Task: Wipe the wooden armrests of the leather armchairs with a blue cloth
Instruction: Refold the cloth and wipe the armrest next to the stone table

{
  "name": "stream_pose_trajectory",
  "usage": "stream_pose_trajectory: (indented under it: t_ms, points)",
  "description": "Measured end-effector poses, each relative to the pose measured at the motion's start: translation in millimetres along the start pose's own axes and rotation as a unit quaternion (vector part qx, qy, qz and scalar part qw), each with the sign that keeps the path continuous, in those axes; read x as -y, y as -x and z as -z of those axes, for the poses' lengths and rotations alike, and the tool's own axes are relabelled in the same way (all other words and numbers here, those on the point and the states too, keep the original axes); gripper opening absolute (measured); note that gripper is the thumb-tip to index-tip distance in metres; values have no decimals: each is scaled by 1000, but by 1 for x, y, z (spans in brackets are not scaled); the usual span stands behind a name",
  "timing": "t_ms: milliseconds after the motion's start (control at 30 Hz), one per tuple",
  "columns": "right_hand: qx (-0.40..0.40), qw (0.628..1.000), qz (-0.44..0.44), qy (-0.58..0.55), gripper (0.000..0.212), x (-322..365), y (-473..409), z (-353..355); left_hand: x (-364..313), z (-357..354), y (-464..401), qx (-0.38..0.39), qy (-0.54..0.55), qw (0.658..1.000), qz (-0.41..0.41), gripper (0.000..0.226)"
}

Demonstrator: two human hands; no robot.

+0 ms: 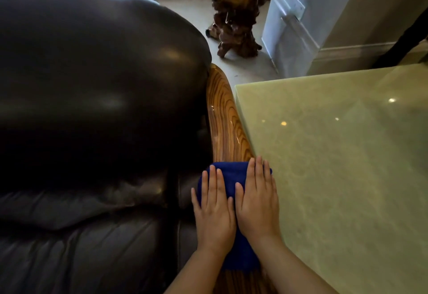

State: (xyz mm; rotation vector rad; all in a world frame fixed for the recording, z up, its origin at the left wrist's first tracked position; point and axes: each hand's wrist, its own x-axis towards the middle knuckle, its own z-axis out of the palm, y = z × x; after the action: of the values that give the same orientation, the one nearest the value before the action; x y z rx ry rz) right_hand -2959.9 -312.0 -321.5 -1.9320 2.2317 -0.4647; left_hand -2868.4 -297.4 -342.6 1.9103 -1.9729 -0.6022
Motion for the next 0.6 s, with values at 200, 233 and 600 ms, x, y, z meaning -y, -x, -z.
stream_pose_trajectory:
  t_ms: [200,233,600]
  points:
    - [12,1000,-11,-6,62,7,-51,-6,-2,8,-54,12,-9,1000,-5,67]
    - [12,1000,-15,-10,62,8,-58,-7,-2,9,-62,15,-9,1000,-9,68]
    - [28,998,-38,-35,59,21,-155,-19,-2,21,-162,-12,-39,999,-37,62]
